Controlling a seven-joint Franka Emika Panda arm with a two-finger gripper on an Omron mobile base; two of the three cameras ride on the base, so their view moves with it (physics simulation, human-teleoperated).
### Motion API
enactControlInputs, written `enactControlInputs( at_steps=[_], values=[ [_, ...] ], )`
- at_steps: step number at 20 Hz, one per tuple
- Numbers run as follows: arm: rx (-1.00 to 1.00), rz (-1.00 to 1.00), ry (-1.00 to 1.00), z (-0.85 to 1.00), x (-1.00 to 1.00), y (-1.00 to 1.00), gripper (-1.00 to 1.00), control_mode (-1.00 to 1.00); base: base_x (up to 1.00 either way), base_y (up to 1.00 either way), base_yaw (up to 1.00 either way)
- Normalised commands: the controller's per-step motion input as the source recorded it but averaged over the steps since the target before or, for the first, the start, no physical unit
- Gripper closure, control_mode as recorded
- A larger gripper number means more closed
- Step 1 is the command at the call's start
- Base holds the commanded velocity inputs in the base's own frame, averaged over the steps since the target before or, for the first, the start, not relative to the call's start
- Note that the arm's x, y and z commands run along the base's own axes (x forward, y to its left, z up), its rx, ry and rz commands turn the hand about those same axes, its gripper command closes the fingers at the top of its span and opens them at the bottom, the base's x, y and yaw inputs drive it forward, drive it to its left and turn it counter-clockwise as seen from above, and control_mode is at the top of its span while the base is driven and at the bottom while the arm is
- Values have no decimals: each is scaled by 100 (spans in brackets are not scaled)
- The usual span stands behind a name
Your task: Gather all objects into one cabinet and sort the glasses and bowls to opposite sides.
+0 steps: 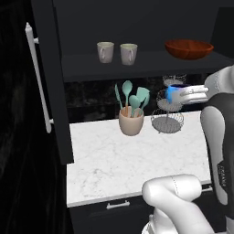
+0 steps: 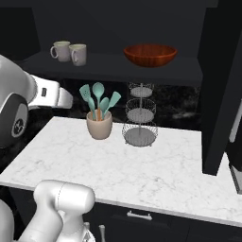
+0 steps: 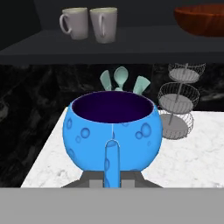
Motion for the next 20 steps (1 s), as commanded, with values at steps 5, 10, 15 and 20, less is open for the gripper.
enactControlInputs(
  at_steps=[5, 10, 15, 20],
  values=[
    [0, 8, -1, 44, 7, 22, 100, -100, 0, 0, 0],
    [0, 2, -1, 4, 28, 22, 100, -100, 0, 0, 0],
    [0, 0, 0, 1, 37, 27, 100, -100, 0, 0, 0],
    [0, 0, -9, 15, 19, 13, 100, -100, 0, 0, 0]
  ],
)
